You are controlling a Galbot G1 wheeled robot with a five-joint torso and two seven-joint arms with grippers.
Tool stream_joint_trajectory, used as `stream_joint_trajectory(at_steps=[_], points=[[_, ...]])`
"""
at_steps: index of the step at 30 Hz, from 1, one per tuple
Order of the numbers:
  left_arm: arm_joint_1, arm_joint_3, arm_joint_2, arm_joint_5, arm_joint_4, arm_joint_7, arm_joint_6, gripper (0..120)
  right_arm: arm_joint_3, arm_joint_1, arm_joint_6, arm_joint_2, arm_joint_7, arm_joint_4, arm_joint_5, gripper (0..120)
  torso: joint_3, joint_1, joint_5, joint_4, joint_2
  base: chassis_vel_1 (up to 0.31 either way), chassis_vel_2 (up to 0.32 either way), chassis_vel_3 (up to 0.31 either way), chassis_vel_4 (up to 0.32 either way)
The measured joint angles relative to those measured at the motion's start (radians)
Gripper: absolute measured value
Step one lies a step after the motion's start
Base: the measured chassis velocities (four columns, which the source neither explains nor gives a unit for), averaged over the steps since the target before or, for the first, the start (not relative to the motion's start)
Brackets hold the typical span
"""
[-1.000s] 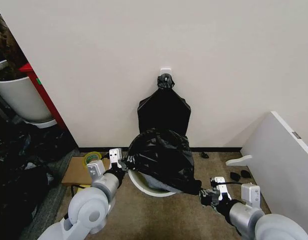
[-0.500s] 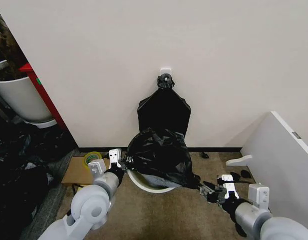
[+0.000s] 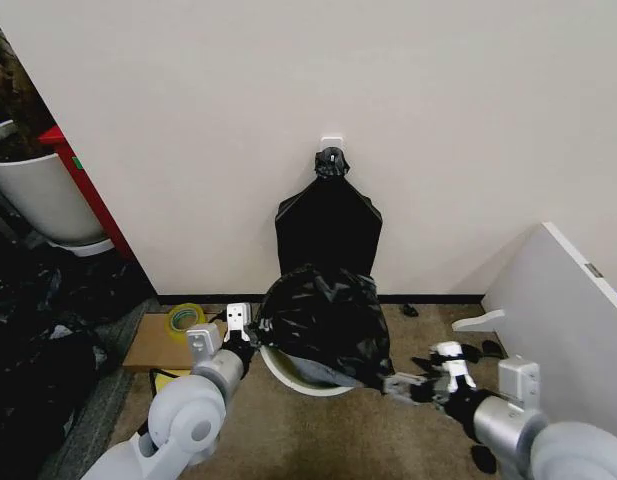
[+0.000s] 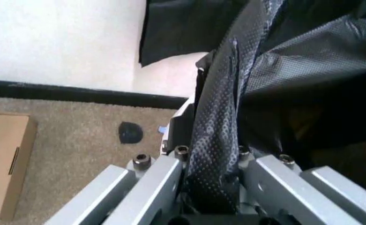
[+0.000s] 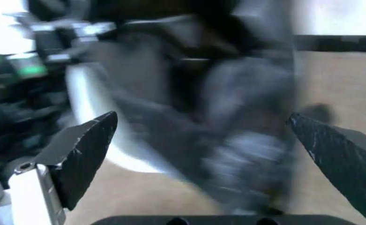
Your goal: Place the garbage bag over the trash bin.
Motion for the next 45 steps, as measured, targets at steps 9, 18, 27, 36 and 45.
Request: stream_joint_trajectory(at_steps=[9, 18, 27, 36, 45], points=[[-0.012, 0.015, 0.004, 0.016, 0.017, -0.001, 0.001, 0, -0.023, 0.09, 0.031, -0.081, -0.146, 0.0, 0.092, 100, 0.0, 0.0, 0.0002, -0.0001, 0.0, 0.0, 0.0, 0.0, 0.0], [-0.038, 0.036, -0.004, 0.035, 0.022, -0.012, 0.006, 0, -0.187, 0.185, 0.002, -0.103, -0.127, 0.0, 0.115, 100, 0.0, 0.0, 0.0001, -0.0002, 0.0, 0.0, 0.0, 0.0, 0.0], [-0.063, 0.053, -0.001, 0.052, 0.026, -0.008, 0.017, 0, -0.335, 0.3, -0.005, -0.11, -0.101, -0.001, 0.041, 100, 0.0, 0.0, 0.0001, -0.0003, 0.0, 0.0, 0.0, 0.0, 0.0], [-0.067, 0.056, -0.001, 0.052, 0.03, -0.008, 0.02, 0, -0.413, 0.401, -0.005, -0.114, -0.078, -0.042, 0.041, 100, 0.0, 0.0, 0.0001, -0.0001, 0.0, 0.0, 0.0, 0.0, 0.0], [-0.075, 0.065, -0.002, 0.052, 0.04, -0.003, 0.02, 0, -0.439, 0.428, -0.006, -0.123, -0.063, -0.071, 0.051, 100, 0.0, 0.0, 0.0001, -0.0002, 0.0, 0.0, 0.0, 0.0, 0.0]])
